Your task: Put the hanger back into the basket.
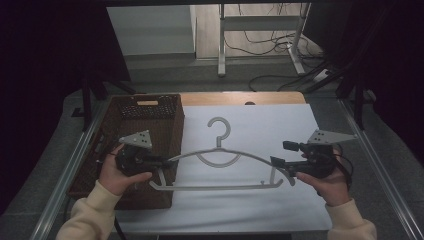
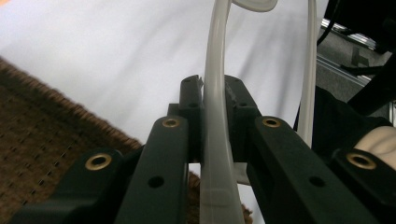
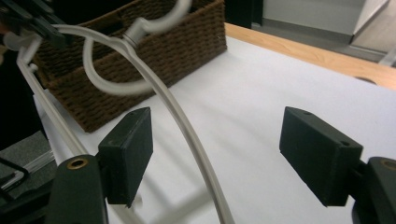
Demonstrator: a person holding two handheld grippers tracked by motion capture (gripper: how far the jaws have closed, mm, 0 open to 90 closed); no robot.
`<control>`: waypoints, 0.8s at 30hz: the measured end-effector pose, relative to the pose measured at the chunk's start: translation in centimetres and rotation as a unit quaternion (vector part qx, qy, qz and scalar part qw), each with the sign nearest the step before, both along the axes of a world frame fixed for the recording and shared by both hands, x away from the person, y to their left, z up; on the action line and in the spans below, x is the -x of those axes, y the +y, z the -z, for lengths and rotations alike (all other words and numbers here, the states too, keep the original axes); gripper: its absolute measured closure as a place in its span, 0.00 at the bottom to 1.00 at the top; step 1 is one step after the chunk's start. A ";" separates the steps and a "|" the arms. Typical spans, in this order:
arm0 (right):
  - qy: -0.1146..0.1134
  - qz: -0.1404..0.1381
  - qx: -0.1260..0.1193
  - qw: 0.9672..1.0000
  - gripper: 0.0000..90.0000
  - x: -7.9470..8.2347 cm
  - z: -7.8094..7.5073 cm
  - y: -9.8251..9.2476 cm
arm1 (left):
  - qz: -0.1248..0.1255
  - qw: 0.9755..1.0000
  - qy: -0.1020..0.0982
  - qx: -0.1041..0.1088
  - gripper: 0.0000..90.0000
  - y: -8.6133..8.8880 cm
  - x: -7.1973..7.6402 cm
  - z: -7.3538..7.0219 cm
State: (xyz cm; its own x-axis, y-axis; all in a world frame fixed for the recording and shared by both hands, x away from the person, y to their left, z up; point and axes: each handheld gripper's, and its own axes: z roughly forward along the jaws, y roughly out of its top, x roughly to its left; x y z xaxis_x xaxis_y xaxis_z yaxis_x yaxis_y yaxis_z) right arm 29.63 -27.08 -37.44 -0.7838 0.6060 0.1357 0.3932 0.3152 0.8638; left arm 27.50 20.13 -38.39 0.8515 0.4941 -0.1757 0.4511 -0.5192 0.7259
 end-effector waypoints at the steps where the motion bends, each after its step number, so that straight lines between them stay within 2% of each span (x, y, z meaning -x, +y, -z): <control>1: 0.001 0.004 0.001 1.000 0.28 -0.1 0.2 -0.3 | -0.003 1.000 -0.001 0.000 0.89 0.2 0.0 0.0; 8: 0.001 0.024 0.000 1.000 0.28 -0.2 1.2 -1.9 | -0.020 1.000 -0.001 0.008 0.89 1.5 0.1 0.2; 16: 0.014 0.037 0.000 0.999 0.28 -0.3 2.9 -3.5 | -0.041 0.999 -0.001 0.020 0.89 2.7 0.2 0.3; 24: 0.021 0.046 0.017 0.999 0.27 -0.6 4.2 -4.2 | -0.057 0.998 -0.004 0.022 0.89 3.6 0.2 0.3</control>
